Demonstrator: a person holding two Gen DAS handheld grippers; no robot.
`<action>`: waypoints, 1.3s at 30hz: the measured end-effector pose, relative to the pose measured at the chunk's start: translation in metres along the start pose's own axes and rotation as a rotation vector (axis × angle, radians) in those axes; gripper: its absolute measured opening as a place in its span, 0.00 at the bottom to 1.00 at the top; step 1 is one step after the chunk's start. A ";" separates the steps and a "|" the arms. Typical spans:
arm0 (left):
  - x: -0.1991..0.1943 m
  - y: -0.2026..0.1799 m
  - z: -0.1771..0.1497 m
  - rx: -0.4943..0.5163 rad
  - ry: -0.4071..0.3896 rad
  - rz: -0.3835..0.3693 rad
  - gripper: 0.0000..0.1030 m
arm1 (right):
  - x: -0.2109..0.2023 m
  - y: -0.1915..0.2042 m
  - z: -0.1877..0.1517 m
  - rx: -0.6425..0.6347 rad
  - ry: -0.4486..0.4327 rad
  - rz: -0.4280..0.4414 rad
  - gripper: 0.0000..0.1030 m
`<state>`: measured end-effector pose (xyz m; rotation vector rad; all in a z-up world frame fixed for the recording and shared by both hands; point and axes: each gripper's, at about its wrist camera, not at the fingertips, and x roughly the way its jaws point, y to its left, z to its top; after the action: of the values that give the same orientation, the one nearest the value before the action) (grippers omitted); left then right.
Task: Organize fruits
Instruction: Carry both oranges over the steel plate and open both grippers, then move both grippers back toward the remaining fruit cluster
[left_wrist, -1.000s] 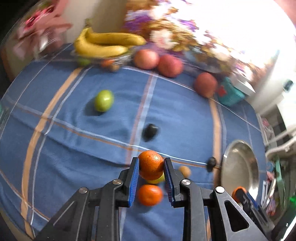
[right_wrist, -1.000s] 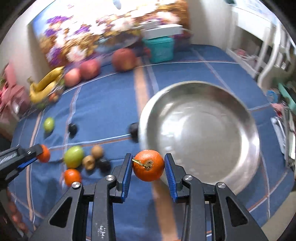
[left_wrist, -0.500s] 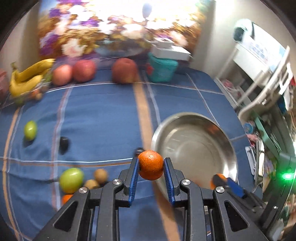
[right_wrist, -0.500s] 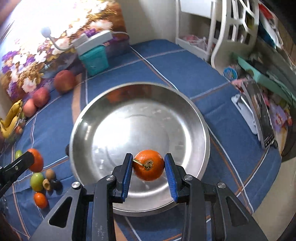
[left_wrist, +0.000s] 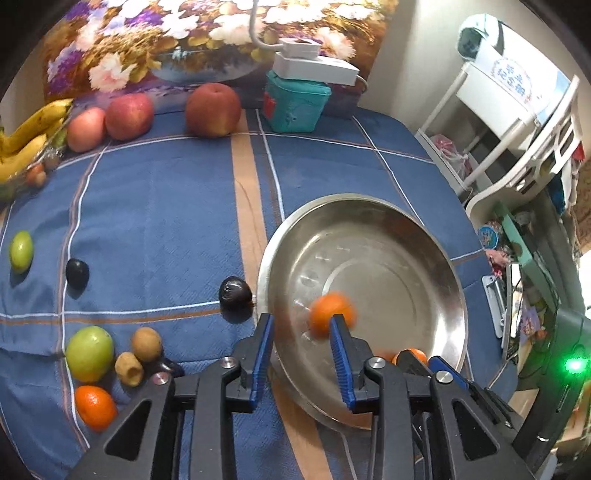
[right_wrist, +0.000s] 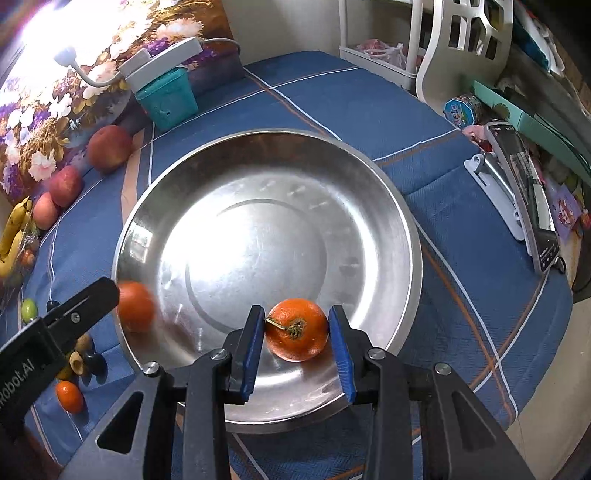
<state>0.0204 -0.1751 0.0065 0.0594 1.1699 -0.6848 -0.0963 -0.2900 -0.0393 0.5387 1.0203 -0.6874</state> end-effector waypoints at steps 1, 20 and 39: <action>-0.001 0.001 0.000 -0.007 0.001 -0.003 0.37 | 0.000 0.000 0.000 -0.001 0.000 0.001 0.37; -0.041 0.090 -0.027 -0.216 -0.038 0.322 1.00 | -0.016 0.014 -0.008 -0.067 -0.036 -0.052 0.87; -0.090 0.170 -0.048 -0.345 -0.098 0.539 1.00 | -0.058 0.108 -0.008 -0.217 -0.146 -0.015 0.92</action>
<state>0.0501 0.0209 0.0131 0.0464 1.0985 -0.0078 -0.0422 -0.1963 0.0193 0.2882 0.9484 -0.6111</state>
